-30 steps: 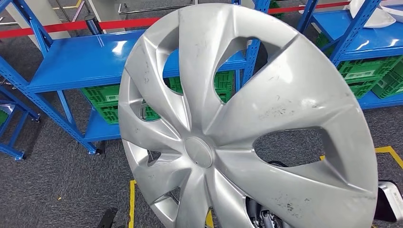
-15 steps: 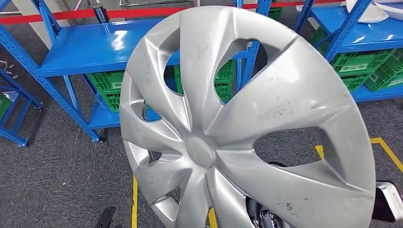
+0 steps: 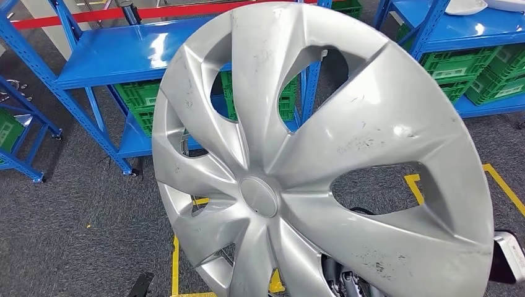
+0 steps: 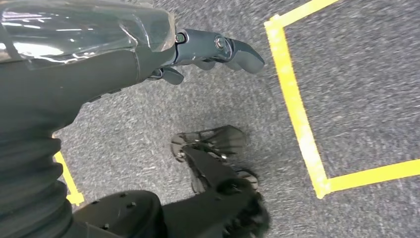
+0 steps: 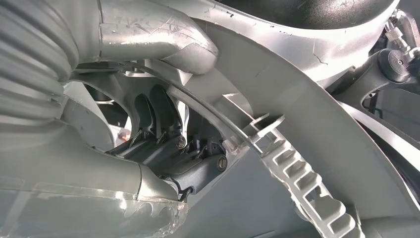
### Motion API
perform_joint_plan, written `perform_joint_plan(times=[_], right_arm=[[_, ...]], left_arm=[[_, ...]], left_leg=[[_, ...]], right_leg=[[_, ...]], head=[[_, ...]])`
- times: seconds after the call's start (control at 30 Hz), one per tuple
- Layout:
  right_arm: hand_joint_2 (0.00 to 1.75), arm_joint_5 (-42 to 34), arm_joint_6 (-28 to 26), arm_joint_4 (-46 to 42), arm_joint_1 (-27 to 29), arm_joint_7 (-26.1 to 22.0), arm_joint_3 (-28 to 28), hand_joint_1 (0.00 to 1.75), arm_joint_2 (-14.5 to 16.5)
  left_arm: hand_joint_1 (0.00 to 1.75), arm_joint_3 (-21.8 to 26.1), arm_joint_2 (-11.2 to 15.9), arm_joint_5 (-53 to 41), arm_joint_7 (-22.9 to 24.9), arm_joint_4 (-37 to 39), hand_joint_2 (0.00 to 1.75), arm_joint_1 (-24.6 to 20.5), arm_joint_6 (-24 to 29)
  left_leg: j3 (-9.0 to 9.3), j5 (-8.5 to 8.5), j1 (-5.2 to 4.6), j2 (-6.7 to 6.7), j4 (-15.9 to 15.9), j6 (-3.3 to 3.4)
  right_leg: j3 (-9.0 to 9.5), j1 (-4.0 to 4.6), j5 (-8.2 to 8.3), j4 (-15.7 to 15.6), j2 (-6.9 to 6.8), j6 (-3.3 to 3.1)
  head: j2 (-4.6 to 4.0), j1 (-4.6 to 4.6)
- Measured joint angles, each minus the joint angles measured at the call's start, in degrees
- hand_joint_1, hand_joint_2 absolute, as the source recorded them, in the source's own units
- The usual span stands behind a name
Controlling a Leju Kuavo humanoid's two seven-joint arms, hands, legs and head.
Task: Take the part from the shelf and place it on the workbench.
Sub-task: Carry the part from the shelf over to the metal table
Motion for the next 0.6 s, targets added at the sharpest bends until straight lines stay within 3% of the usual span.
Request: perform_joint_plan(times=[0.03, 0.1, 0.13, 0.17, 0.23, 0.27, 0.33, 0.4, 0.43, 0.47, 0.5, 0.53, 0.6], right_arm=[[1.75, -0.01, 0.00, 0.01, -0.03, 0.00, 0.02, 1.24, 0.02], [1.75, -0.02, 0.00, 0.01, -0.15, 0.01, 0.07, 1.24, 0.13], [1.75, -0.04, 0.00, 0.01, -0.26, 0.02, 0.09, 1.24, 0.19], [1.75, -0.05, 0.00, 0.01, -0.36, 0.03, 0.11, 1.24, 0.23], [1.75, -0.10, 0.00, 0.00, -0.48, 0.05, 0.17, 1.24, 0.27], [1.75, -0.13, 0.00, 0.01, -0.47, 0.06, 0.21, 1.24, 0.27], [1.75, -0.13, 0.00, 0.00, -0.42, 0.10, 0.26, 1.24, 0.24], [1.75, -0.09, 0.00, -0.01, -0.35, 0.14, 0.28, 1.24, 0.21], [1.75, -0.07, 0.00, -0.02, -0.27, 0.15, 0.28, 1.24, 0.20], [1.75, -0.06, 0.00, -0.02, -0.20, 0.15, 0.29, 1.24, 0.19], [1.75, -0.05, 0.00, -0.02, -0.13, 0.16, 0.29, 1.24, 0.18], [1.75, -0.04, 0.01, -0.02, -0.09, 0.17, 0.29, 1.24, 0.17], [1.75, -0.04, 0.07, -0.06, -0.18, 0.19, 0.29, 1.24, 0.17]], left_arm=[[0.00, 0.01, 0.01, -0.01, -0.01, 0.00, 1.75, 0.00, 0.00], [0.00, 0.04, 0.09, -0.02, -0.04, -0.01, 1.75, -0.05, 0.00], [0.00, 0.05, 0.13, -0.02, -0.07, -0.01, 1.75, -0.07, 0.00], [0.00, 0.07, 0.16, -0.02, -0.12, -0.01, 1.75, -0.08, 0.00], [0.00, 0.08, 0.22, -0.05, -0.19, -0.01, 1.75, -0.07, 0.01], [0.00, 0.08, 0.23, -0.08, -0.22, -0.01, 1.75, -0.08, 0.02], [0.00, 0.11, 0.21, -0.17, -0.28, -0.03, 1.75, -0.18, 0.02], [0.00, 0.16, 0.17, -0.32, -0.31, -0.04, 1.75, -0.23, 0.02], [0.00, 0.17, 0.15, -0.41, -0.31, -0.04, 1.75, -0.22, 0.02], [0.00, 0.18, 0.14, -0.49, -0.31, -0.04, 1.75, -0.22, 0.02], [0.00, 0.17, 0.11, -0.57, -0.31, -0.04, 1.75, -0.22, 0.02], [0.00, 0.17, 0.09, -0.62, -0.31, -0.05, 1.75, -0.22, 0.02], [0.00, 0.18, 0.05, -0.72, -0.31, -0.10, 1.75, -0.22, 0.02]], left_leg=[[2.83, 1.31, -0.03, -0.10, -3.08, 0.29], [9.09, 1.36, -0.27, -0.42, -11.62, 1.12], [11.14, 0.72, -0.47, -0.56, -14.74, 1.48], [12.05, 0.10, -0.74, -0.62, -16.44, 1.81], [11.90, 0.94, -1.01, -0.43, -17.47, 2.52], [11.53, 1.77, -1.04, -0.30, -17.97, 2.99], [10.28, 3.65, -0.91, 0.04, -18.83, 3.79], [8.36, 5.20, -1.16, 0.14, -18.86, 4.21], [7.36, 5.91, -1.28, 0.17, -18.82, 4.27], [6.39, 6.62, -1.37, 0.20, -18.75, 4.27], [5.49, 7.26, -1.42, 0.22, -18.65, 4.22], [4.54, 7.89, -1.44, 0.22, -18.45, 4.12], [2.70, 8.87, -1.54, 0.20, -17.54, 3.75]], right_leg=[[-0.58, 0.05, 0.49, 0.03, 0.02, 0.14], [-1.26, 0.15, 1.37, 0.04, 0.03, 0.58], [-1.44, 0.14, 1.79, -0.01, 0.02, 0.92], [-1.59, 0.05, 2.22, -0.10, -0.02, 1.30], [-1.96, -0.16, 2.98, -0.30, -0.05, 2.06], [-2.38, -0.16, 2.60, 0.03, -0.04, 2.15], [-4.09, -0.03, -1.09, 3.78, 0.02, 1.51], [-6.16, 0.05, -6.03, 11.12, 0.07, 0.92], [-6.63, 0.05, -7.16, 14.35, 0.07, 1.09], [-6.38, 0.05, -7.11, 16.13, 0.07, 1.54], [-5.38, 0.05, -6.16, 16.17, 0.07, 2.10], [-3.24, 0.05, -4.83, 13.97, 0.07, 2.58], [2.89, 0.14, -3.92, 5.74, 0.06, 2.72]], head=[[0.00, 0.00], [0.00, 0.03], [0.00, 0.03], [0.00, 0.03], [0.00, 0.03], [0.00, 0.09], [0.00, 0.29], [0.00, 0.42], [0.00, 0.43], [0.00, 0.43], [0.00, 0.43], [0.00, 0.43], [0.01, 0.42]])
